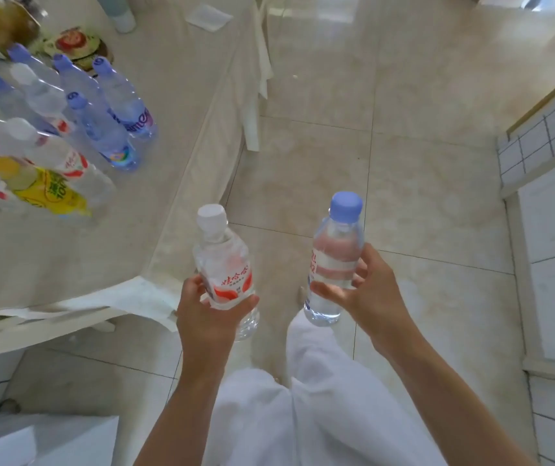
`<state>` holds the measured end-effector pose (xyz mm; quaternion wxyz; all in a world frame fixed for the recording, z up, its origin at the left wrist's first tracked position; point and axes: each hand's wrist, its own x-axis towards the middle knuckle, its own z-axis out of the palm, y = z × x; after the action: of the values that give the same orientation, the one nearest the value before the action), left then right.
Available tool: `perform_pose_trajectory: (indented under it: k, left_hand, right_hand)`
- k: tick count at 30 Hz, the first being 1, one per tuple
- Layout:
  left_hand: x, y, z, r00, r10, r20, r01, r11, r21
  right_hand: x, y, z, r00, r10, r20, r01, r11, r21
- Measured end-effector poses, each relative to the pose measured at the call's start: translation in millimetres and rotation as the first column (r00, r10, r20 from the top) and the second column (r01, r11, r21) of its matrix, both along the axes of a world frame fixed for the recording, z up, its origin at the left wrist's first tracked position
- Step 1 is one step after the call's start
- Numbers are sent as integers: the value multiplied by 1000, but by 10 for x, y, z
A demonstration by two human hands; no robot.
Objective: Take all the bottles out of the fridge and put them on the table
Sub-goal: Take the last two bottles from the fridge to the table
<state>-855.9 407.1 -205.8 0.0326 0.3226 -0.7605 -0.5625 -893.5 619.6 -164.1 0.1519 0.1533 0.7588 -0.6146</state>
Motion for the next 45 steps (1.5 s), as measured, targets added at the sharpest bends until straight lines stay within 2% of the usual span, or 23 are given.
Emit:
perform_pose_trajectory:
  k: [5,14,18,26,31,38,45]
  left_hand:
    - [-737,161,5,991,129,31,-128,992,-8]
    - [-1576,201,-15,919,393,30,-393,919,23]
    - [-1777,86,-62,884,467,14,-468,883,43]
    - [-2330,-425,-213,761,643,-85,-649,757,-72]
    - [-2716,-906,-389,684,720,-123,-729,682,-64]
    - [-3064,-1315,-687,597,799,-66,-802,593,-78]
    - [-3311,-1414,-846,546,838,-9,-832,540,-127]
  right_hand:
    - [-951,97,45,984,178,-9,-177,981,75]
    - [-2362,-164,66,879,475,-46,-462,871,169]
    - [-2807,-434,13,840,541,-37,-528,830,179]
    - [-3518,-1305,-140,732,671,-117,-653,740,160]
    - [-3897,-1970,-221,592,789,-166,-757,615,222]
    - [-4341,-2659,-449,454,872,-184,-818,490,302]
    - [-4655,-3033,-757,404,898,-172,-844,439,308]
